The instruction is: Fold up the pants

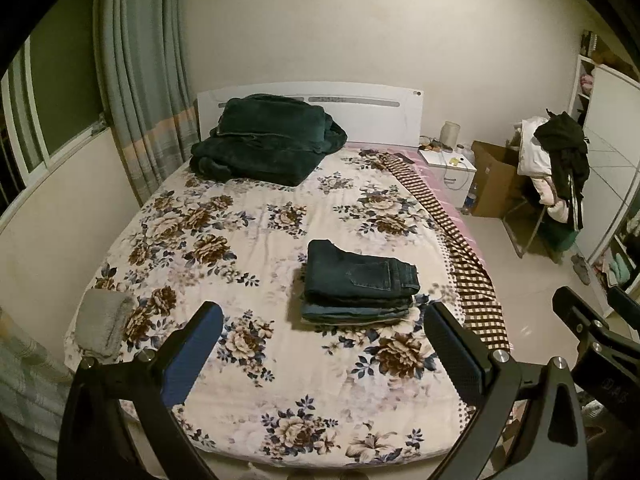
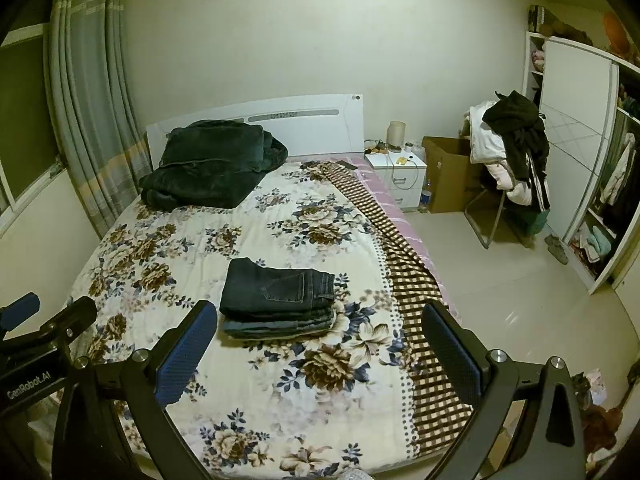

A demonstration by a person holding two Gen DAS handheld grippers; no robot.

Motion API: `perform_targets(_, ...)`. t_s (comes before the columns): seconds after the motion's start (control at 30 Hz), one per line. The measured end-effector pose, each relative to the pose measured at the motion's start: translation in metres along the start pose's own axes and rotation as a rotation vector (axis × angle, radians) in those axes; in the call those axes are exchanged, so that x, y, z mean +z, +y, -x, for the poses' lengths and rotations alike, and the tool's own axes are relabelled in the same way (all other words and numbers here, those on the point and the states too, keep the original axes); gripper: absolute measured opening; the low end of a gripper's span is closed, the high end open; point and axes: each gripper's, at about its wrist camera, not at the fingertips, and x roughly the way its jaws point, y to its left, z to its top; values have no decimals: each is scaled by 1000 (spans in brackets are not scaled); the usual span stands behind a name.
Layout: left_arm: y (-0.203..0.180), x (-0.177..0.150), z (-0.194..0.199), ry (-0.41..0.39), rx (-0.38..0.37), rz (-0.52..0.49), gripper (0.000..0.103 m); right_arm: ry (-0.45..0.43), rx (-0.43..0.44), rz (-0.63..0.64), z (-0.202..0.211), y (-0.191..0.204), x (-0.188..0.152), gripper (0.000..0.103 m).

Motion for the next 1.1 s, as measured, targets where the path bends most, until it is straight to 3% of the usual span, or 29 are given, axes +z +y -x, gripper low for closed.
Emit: perform_targets(1.1,4,1,-2,2,3,0,102,19,24,11,-14,1,-11,103)
